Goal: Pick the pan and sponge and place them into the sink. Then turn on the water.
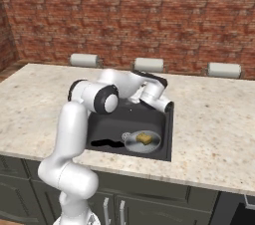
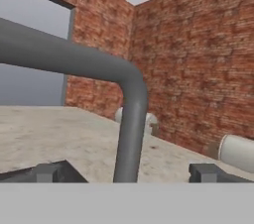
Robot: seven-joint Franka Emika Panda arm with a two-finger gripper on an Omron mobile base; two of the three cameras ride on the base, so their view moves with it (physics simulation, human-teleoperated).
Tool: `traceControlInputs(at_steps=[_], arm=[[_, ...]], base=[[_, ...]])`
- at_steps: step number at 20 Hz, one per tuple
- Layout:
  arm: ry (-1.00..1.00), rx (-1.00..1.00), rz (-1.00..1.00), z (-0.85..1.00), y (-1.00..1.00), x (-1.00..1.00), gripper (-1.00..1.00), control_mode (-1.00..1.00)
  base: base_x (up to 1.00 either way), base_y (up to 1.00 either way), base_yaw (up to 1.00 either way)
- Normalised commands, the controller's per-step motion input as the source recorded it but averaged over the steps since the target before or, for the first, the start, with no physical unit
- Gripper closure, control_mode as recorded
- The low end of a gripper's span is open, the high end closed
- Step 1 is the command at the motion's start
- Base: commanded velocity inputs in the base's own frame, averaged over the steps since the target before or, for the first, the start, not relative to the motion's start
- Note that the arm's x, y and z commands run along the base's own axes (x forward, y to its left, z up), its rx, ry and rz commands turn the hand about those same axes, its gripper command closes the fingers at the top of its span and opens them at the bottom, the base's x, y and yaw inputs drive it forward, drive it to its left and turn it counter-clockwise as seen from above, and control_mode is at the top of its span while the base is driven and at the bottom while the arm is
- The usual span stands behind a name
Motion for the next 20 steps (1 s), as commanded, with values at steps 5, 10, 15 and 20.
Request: traceControlInputs(at_steps=[5,10,15,20], arm=[[-0.01,0.12,0.0,-0.07,0.0,0.33,-1.0,-1.0],[-0.03,0.11,0.0,-0.08,-0.01,0.16,-1.0,-1.0],[-0.04,0.07,0.0,-0.11,0.0,0.11,-1.0,-1.0],[-0.01,0.02,0.0,-0.12,0.0,0.0,-1.0,-1.0]], base=[[0.0,0.0,0.0],[0.0,0.0,0.0],[0.0,0.0,0.0],[0.0,0.0,0.0]])
